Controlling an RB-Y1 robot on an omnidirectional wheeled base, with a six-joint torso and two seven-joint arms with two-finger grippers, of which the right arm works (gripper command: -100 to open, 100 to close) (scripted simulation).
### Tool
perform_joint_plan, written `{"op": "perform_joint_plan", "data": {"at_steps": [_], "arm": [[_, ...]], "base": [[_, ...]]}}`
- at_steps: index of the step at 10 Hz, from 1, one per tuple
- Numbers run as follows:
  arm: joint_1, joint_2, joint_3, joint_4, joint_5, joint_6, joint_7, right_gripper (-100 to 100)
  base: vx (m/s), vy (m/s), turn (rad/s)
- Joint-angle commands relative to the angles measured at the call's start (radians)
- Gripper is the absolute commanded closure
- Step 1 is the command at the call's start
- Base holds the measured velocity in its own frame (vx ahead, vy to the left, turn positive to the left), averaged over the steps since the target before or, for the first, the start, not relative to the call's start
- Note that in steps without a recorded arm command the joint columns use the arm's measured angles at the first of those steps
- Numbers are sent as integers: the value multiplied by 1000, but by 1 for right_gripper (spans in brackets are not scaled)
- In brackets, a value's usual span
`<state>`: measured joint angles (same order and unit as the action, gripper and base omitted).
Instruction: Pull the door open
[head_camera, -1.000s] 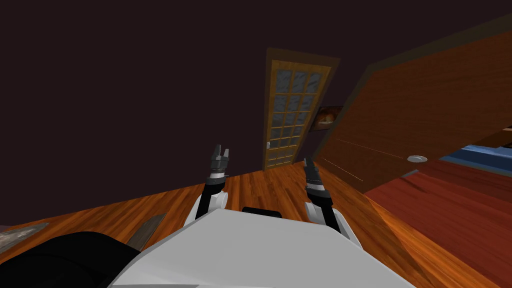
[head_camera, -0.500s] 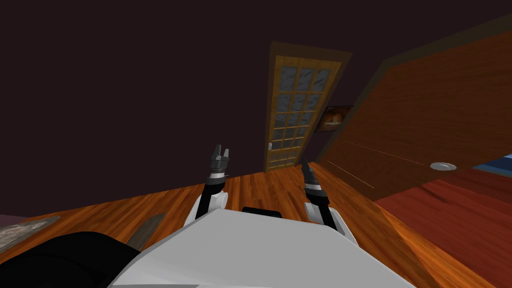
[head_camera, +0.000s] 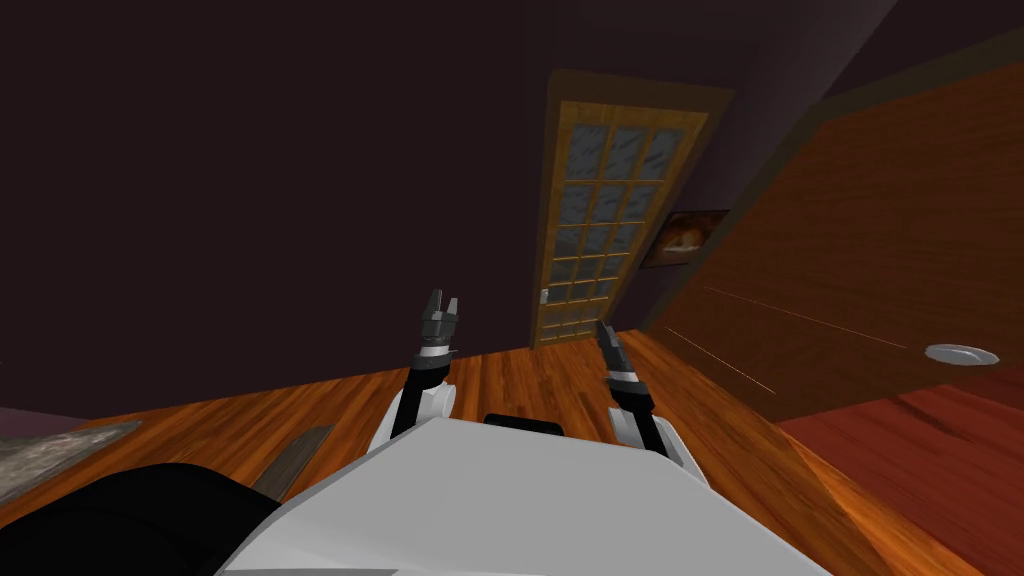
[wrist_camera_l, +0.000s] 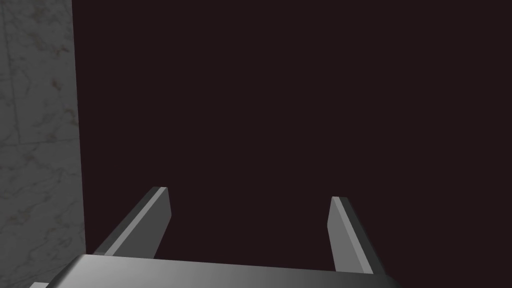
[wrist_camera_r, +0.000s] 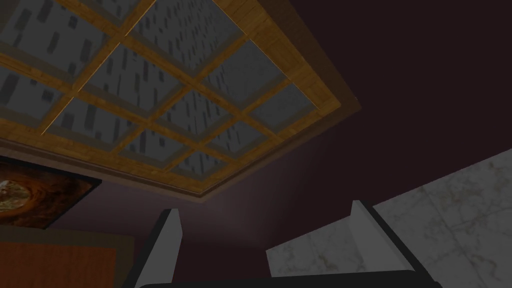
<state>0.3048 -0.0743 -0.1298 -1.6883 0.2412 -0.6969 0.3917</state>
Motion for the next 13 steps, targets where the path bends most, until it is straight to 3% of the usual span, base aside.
{"op": "perform_joint_plan", "data": {"at_steps": [1,13], "arm": [[-18,-6,-11,41,10,-3,39,-100],[-115,-9,-74,346,87,-56,329,-100]], "base": [[98,-19,67],[97,-15,70]]}}
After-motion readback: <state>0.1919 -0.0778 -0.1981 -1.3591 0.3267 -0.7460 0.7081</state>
